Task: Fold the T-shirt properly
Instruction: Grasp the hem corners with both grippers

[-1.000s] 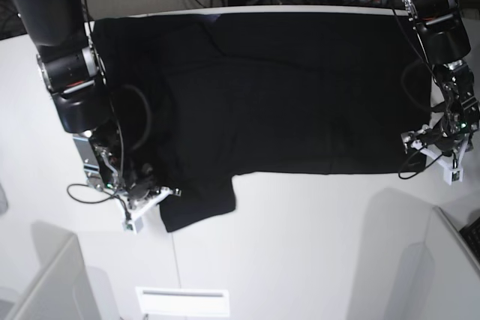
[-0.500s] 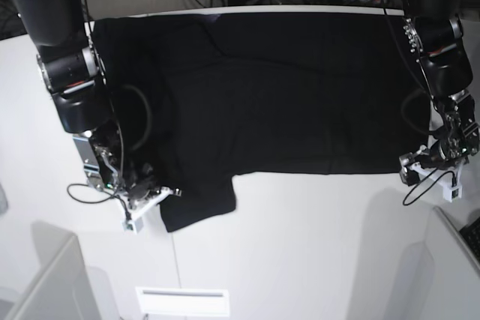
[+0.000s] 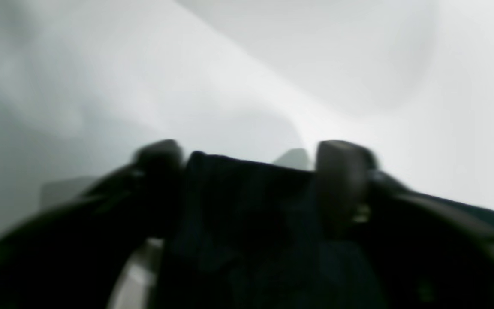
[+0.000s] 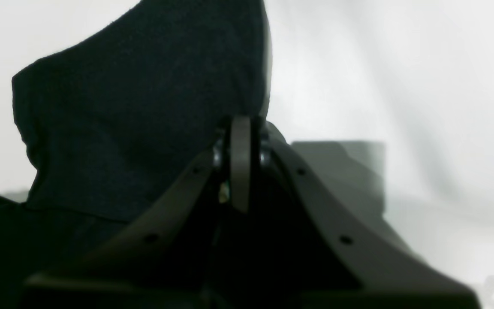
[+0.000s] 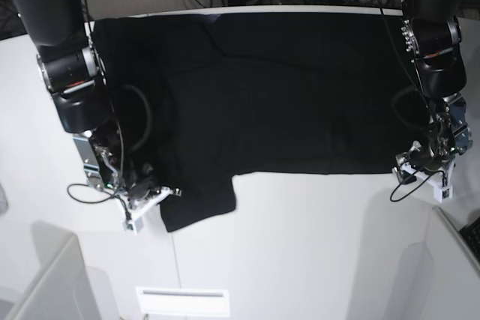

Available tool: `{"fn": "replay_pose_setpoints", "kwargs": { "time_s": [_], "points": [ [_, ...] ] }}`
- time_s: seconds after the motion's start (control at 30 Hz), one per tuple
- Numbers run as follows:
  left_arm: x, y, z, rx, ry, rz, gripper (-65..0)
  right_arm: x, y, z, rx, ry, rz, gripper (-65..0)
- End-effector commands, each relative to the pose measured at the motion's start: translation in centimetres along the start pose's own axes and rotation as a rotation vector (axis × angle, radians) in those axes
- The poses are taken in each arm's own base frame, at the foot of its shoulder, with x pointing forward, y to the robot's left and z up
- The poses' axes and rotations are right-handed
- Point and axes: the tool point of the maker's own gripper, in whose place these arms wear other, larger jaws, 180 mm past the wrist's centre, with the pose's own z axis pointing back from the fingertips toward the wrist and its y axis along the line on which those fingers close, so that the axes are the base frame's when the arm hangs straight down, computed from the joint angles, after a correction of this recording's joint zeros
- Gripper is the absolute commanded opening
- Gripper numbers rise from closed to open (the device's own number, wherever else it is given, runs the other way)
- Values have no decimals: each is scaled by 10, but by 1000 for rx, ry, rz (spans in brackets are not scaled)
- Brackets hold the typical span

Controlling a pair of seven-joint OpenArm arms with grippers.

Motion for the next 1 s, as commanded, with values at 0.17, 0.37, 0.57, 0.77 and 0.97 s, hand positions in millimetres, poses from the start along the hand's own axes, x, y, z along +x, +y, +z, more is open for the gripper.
{"fn": "replay_pose_setpoints", "kwargs": {
  "time_s": [0.17, 0.37, 0.57, 0.77, 0.97],
  "points": [
    [-1, -8, -1, -18, 27, -7, -630, 12, -5, 4, -8, -26, 4, -650],
    [2, -12, 4, -22, -1, -39, -650, 17, -4, 4, -7, -58, 5, -650],
    [15, -16, 13, -24, -52, -77, -650, 26, 3, 8, 14, -104, 24, -650],
    [29, -21, 24, -28, -105, -119, -650, 39, 11, 21, 47, -163, 68, -650],
    [26, -33, 38, -82, -127, -108, -650, 38, 0, 25, 31, -164, 72, -650]
  ]
}}
